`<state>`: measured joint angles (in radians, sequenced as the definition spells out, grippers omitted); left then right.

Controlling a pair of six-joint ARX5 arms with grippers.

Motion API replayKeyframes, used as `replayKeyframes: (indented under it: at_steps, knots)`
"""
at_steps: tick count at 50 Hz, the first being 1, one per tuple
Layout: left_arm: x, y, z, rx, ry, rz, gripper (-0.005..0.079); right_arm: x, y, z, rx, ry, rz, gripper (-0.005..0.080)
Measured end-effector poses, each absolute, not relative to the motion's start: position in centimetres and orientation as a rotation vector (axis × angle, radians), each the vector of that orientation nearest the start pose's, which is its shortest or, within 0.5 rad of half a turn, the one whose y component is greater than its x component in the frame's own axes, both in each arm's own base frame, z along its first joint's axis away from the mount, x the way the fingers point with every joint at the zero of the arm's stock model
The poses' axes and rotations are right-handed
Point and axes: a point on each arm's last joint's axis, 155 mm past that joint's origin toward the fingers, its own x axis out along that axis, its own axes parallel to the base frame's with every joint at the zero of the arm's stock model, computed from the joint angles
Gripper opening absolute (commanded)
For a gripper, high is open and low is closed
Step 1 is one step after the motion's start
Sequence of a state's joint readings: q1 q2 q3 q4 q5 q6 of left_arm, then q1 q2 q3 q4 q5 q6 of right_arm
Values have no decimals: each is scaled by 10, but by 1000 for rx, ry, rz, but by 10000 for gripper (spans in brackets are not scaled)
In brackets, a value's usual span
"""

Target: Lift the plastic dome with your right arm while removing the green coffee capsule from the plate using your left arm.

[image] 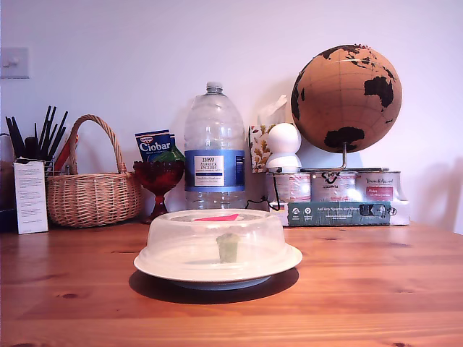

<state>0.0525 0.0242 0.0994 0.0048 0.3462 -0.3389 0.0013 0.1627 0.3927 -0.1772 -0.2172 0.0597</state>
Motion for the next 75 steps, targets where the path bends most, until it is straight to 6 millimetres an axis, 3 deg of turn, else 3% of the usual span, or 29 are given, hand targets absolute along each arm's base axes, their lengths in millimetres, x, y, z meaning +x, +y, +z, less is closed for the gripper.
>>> replayKeyframes:
  at_steps: [4, 9, 15, 22, 32, 40, 46, 57, 69, 75]
  knots:
    - [241, -57, 207, -326, 14, -341, -19, 241, 57, 258, 55, 65, 311, -11]
    - [248, -64, 192, -344, 101, -370, -19, 253, 74, 239, 64, 203, 407, -11]
    - [256, -71, 169, -367, 207, -398, -19, 270, 91, 234, 98, 314, 511, -11]
    - [265, -79, 158, -325, 271, -436, -19, 294, 104, 239, 136, 394, 586, -11]
    - [286, -91, 166, -227, 288, -495, -19, 322, 117, 249, 182, 493, 611, 9]
    - [295, -106, 150, -168, 331, -563, -19, 338, 132, 268, 230, 552, 635, 23]
    - [301, -118, 140, -145, 361, -607, -19, 349, 143, 270, 236, 612, 633, 38]
    - [313, -136, 127, -115, 414, -669, -19, 366, 166, 248, 283, 771, 614, 89]
    - [313, -157, 104, -87, 485, -757, -19, 371, 201, 220, 282, 917, 629, 123]
    - [314, -165, 102, -60, 485, -788, -19, 376, 212, 206, 260, 963, 615, 150]
